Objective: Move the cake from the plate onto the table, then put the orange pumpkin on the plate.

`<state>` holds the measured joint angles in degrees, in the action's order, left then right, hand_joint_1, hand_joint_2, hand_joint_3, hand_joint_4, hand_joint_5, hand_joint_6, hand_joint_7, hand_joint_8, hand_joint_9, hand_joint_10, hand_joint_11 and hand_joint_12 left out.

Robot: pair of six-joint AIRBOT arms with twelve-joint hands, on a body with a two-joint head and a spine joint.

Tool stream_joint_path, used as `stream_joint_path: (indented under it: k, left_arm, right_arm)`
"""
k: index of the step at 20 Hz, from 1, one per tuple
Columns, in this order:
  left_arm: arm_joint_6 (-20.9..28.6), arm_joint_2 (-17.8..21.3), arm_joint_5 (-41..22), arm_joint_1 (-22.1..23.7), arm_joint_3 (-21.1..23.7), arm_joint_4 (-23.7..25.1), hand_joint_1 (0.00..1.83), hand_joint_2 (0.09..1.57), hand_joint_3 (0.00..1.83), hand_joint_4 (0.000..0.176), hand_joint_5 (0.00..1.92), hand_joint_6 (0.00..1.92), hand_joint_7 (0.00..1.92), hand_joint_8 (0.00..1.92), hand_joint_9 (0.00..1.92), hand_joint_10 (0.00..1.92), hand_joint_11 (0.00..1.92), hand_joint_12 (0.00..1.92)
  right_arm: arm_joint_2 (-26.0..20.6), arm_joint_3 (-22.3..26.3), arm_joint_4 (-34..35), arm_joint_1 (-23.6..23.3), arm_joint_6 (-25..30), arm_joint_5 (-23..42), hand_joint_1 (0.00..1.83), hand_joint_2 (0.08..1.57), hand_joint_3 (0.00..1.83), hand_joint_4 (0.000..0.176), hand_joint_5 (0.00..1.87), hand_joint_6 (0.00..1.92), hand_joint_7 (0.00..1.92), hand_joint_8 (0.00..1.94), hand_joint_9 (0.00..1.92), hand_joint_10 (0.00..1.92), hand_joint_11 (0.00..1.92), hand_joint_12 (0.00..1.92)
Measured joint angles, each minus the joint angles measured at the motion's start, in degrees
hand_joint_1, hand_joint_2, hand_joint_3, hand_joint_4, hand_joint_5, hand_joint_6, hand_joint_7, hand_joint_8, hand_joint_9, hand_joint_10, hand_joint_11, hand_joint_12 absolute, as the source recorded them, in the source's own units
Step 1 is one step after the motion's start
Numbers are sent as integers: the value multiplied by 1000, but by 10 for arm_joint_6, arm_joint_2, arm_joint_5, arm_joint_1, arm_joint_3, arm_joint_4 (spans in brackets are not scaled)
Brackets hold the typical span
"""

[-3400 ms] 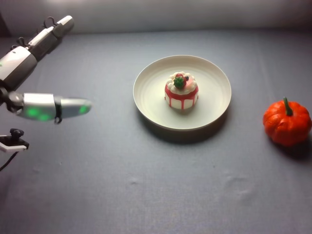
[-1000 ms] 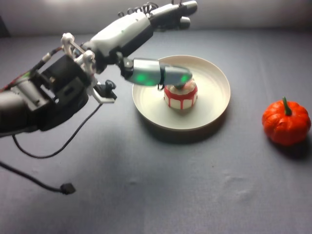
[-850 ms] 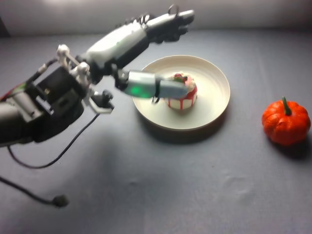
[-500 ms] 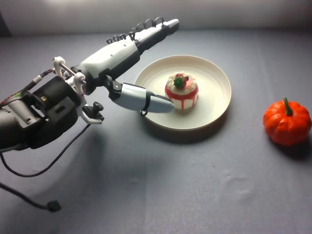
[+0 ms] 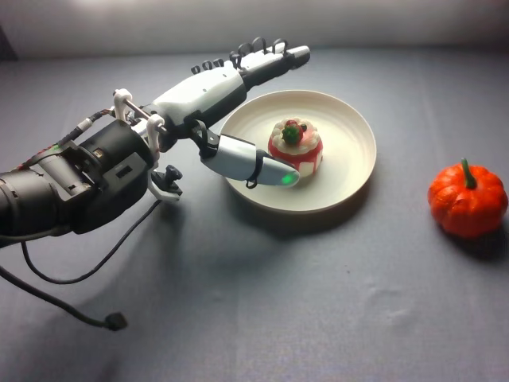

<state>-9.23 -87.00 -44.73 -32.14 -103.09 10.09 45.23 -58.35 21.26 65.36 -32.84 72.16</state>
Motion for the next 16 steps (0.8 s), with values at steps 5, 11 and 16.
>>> stream_joint_path:
  k: [5, 11, 16]
  left_arm:
    - [0, 0, 8, 2, -5, 16, 836, 750, 0, 75, 202, 6, 4, 0, 0, 0, 0, 1334]
    - [0, 47, 40, 47, 37, 110, 730, 708, 7, 55, 33, 6, 29, 5, 94, 14, 0, 929]
    - [1, 90, 55, 129, 52, 243, 755, 917, 0, 0, 143, 9, 141, 9, 188, 18, 0, 994]
  right_arm:
    - [0, 0, -2, 0, 0, 0, 737, 1118, 4, 0, 329, 0, 301, 1, 242, 0, 0, 949]
    - [0, 1, -1, 0, 0, -3, 762, 1101, 0, 7, 361, 9, 321, 3, 268, 10, 0, 981]
    - [1, 2, -3, -6, -1, -13, 789, 1116, 1, 0, 353, 0, 243, 0, 216, 1, 0, 827]
